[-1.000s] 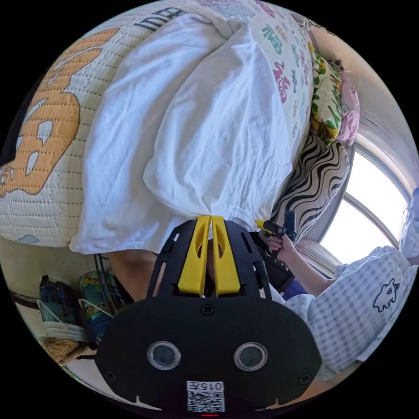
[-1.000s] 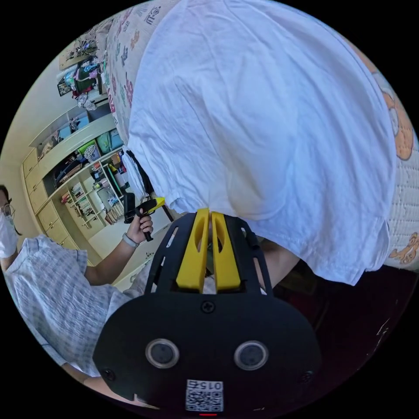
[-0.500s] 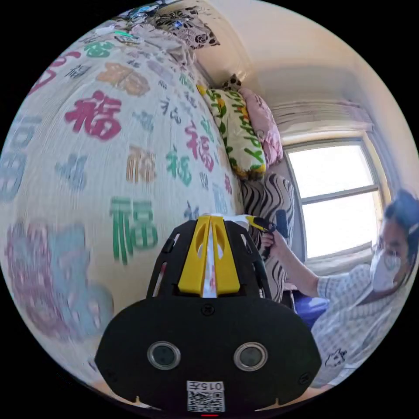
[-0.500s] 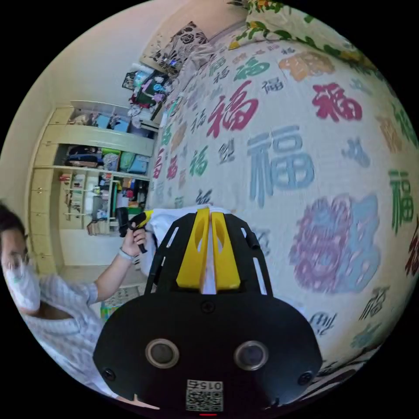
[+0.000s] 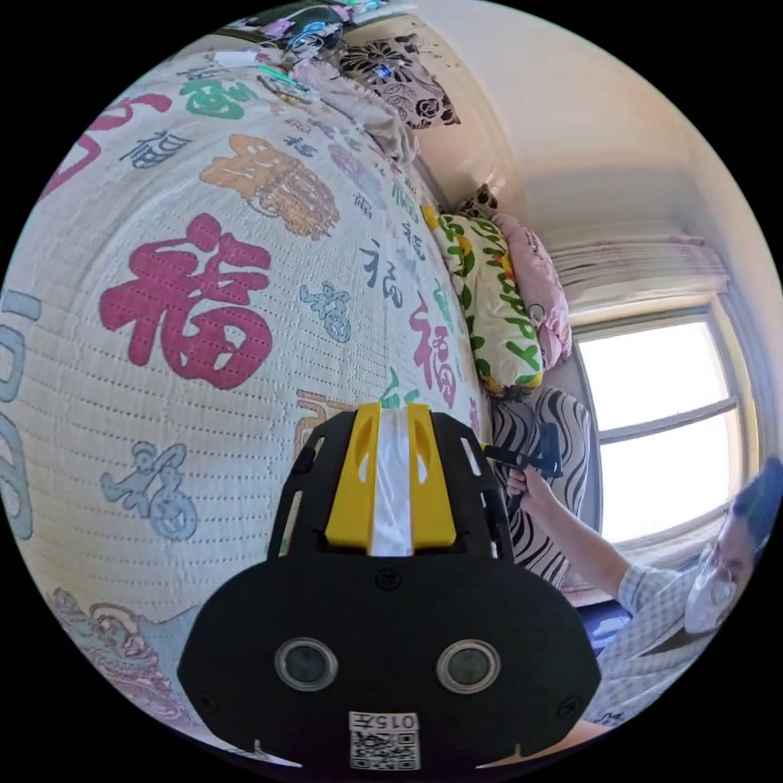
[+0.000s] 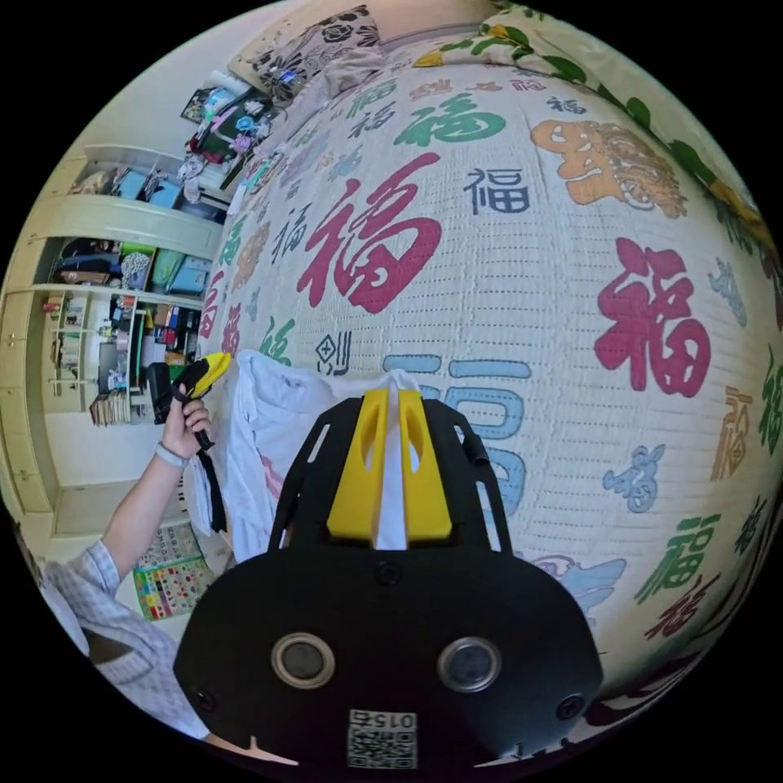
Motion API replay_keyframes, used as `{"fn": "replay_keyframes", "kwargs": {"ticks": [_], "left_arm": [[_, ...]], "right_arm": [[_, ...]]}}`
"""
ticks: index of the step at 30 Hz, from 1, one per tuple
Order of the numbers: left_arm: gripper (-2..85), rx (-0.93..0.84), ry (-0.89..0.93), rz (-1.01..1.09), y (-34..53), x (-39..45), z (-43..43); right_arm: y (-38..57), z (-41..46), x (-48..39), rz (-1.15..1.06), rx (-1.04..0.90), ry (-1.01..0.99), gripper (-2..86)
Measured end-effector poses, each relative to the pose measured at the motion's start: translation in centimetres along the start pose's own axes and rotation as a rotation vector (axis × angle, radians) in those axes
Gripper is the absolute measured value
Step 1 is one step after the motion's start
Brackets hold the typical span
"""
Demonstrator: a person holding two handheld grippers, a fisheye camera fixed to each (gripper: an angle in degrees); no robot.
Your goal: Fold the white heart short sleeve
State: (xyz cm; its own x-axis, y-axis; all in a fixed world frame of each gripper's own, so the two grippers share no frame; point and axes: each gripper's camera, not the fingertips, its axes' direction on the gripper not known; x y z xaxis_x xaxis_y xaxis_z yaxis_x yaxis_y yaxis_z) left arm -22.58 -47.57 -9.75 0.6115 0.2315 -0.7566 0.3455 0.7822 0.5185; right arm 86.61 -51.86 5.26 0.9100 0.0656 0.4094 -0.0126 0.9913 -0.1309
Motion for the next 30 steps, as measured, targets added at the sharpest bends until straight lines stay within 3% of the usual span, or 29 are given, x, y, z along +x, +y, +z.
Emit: {"fn": "replay_keyframes", "kwargs": {"ticks": [3,7,11,14,21,26,30], "left_arm": [[7.9,-0.188,-0.069,0.189,2.8,4.1,0.2],[9.8,-0.505,-0.299,0.421,10.0,10.8,4.0],[11.9,-0.623,-0.511,0.529,13.5,12.8,9.6],[10.0,-0.661,-0.567,0.57,13.9,12.6,12.7],[1.3,-0.443,-0.425,0.429,8.8,11.5,9.2],[1.0,-0.16,-0.409,0.131,3.0,4.3,3.3],[2.6,-0.088,-0.367,-0.156,2.7,-2.1,2.7]], "right_arm": [[2.6,-2.4,-2.6,-0.205,-0.059,0.065,5.8],[8.8,-1.5,-8.7,-0.436,-0.131,0.125,8.2],[11.7,3.9,-11.3,-0.477,-0.261,0.169,10.8],[12.2,5.6,-11.3,-0.476,-0.262,0.285,8.7],[10.3,-1.8,-5.8,-0.325,-0.166,0.163,1.0],[9.0,-11.2,5.6,0.014,0.047,0.183,0.3],[9.3,-13.4,12.7,0.226,0.116,0.248,0.2]]}}
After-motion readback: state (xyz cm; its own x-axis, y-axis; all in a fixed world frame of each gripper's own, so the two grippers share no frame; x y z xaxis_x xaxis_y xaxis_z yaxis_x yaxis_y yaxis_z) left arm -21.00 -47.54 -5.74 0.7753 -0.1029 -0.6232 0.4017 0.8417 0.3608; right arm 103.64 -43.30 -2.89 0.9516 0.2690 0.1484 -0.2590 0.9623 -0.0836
